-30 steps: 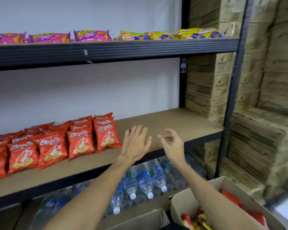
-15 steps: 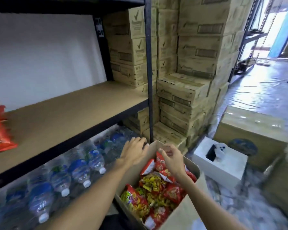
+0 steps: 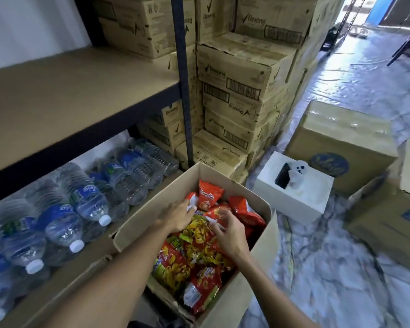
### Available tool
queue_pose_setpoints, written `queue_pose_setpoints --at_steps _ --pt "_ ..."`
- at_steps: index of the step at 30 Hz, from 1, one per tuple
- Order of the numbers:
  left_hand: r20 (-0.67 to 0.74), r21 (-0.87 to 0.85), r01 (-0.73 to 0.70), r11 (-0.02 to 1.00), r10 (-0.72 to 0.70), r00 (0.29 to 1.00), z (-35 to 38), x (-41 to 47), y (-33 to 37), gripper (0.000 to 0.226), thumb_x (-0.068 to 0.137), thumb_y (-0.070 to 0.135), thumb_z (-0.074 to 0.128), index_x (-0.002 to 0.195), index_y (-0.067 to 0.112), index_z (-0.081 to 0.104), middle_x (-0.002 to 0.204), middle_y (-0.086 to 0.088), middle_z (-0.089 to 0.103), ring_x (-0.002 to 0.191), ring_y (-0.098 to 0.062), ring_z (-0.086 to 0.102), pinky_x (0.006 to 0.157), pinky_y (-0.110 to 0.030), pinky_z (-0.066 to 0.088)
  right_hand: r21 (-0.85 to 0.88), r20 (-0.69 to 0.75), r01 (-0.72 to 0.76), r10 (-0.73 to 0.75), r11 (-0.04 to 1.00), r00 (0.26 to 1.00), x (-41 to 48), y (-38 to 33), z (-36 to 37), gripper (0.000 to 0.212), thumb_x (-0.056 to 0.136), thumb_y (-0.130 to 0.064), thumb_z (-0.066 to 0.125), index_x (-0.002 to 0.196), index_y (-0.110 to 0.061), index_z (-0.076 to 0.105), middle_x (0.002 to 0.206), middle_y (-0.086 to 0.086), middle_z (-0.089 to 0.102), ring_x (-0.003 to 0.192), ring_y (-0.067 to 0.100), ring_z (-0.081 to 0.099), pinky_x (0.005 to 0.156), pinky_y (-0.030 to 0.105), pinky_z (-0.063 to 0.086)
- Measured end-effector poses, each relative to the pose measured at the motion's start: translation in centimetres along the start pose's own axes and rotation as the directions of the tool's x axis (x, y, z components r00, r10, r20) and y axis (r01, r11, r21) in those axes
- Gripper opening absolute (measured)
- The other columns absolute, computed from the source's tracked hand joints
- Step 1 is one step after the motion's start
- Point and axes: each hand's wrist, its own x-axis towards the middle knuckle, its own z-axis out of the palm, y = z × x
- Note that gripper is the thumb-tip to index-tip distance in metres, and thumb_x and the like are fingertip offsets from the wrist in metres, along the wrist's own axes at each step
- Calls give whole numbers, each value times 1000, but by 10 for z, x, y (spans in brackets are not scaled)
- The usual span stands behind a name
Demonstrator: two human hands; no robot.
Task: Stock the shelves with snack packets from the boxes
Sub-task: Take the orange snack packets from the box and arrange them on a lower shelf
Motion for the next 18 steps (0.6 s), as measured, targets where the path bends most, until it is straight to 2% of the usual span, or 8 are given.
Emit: queue_pose_setpoints --at_steps 2,3,6,7,9,11,14,18 --pt "34 -110 11 994 -7 999 12 10 1 51 105 49 31 141 16 46 144 -10 52 127 -30 52 104 -44 43 -23 -25 10 -11 1000 1000 -1 4 4 37 92 -28 70 126 -15 61 117 -2 63 105 7 59 92 24 54" --pt "55 -177 22 984 -12 998 17 15 4 51 104 50 31 141 17 46 144 -10 52 128 -29 51 105 -44 42 -31 -52 0 -2 1000 999 -1 6 4 36 92 -27 70 126 -16 61 117 -2 64 105 7 60 93 25 54" --pt "94 -332 43 942 -12 995 27 27 23 50 104 49 33 140 18 47 144 -7 53 129 -26 51 108 -39 40 -32 -95 -33 30 999 995 0 8 1 37 92 -29 69 126 -17 61 115 -2 64 102 6 60 82 4 44" --pt "106 -368 48 929 -10 994 30 31 30 48 105 47 34 141 18 48 144 -6 53 130 -25 50 106 -35 39 -32 -105 -40 37 999 994 0 9 -1 37 92 -29 69 126 -17 61 114 -3 64 101 6 59 79 2 41" --pt "126 -432 54 900 0 992 34 35 45 47 106 43 37 143 17 47 145 -6 51 132 -24 48 104 -31 36 -27 -133 -39 35 999 991 -1 10 -2 35 92 -31 70 123 -17 62 111 -4 64 100 7 59 81 8 42" --pt "127 -473 58 879 3 992 43 41 53 48 104 43 43 145 18 46 145 -7 51 132 -25 49 109 -34 37 -7 -157 -41 39 999 987 -1 10 -3 30 91 -30 70 118 -19 63 108 -7 63 97 5 58 82 13 43" --pt "118 -466 80 881 -28 993 57 45 56 50 99 40 56 143 17 48 144 -7 52 131 -26 50 110 -36 39 14 -180 -33 35 999 983 0 11 -3 20 91 -28 71 108 -27 60 100 -11 61 91 -1 56 78 12 42" --pt "57 -455 145 878 -134 989 62 47 54 33 92 23 71 120 7 64 136 -9 59 122 -24 57 95 -27 43 44 -205 -31 39 999 978 -2 12 -3 18 91 -29 71 104 -29 59 99 -11 62 92 -1 57 80 15 46"
